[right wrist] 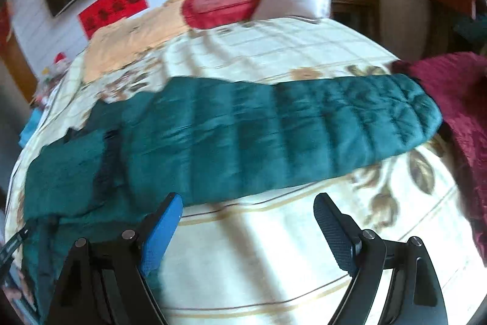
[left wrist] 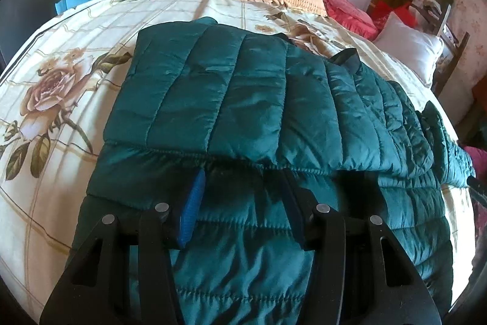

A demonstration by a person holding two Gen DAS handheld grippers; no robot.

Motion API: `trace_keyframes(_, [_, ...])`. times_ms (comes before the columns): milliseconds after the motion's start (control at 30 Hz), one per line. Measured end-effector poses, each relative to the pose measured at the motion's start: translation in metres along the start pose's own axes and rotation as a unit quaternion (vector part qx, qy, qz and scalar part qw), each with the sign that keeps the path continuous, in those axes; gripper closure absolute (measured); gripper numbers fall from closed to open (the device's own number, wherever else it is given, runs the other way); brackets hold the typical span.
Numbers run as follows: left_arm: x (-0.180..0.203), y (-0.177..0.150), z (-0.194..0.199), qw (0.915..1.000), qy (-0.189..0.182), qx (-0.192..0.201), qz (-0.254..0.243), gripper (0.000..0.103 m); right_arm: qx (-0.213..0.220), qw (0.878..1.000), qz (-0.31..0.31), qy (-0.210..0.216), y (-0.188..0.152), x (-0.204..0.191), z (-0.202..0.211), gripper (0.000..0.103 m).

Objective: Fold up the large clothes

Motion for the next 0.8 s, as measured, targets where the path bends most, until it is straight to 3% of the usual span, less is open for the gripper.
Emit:
trace_keyframes(367, [-0.002, -0.004, -0.005, 1.0000, -0.007, -0.003, 0.002, 0.053, 0.031, 0.994, -0.059, -0.083, 0.032, 0.096, 0.006, 0.017])
trace_keyframes(800, [0.000, -0.007, -0.008, 1.0000, -0.006, 0.001, -0.006, 0.053, 0.051, 0.984, -0.114, -0.123, 0.053, 0.164, 0.000, 0.017])
Point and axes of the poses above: each gripper's, at about its wrist camera, not at the fingertips, and z roughly against the way its jaws point, x to its right, y to its top, the point moved 6 cm from there along -z, roughly the way its jaws point, and after that the axes turned 5 degrees about y, right-handed, at the moved point
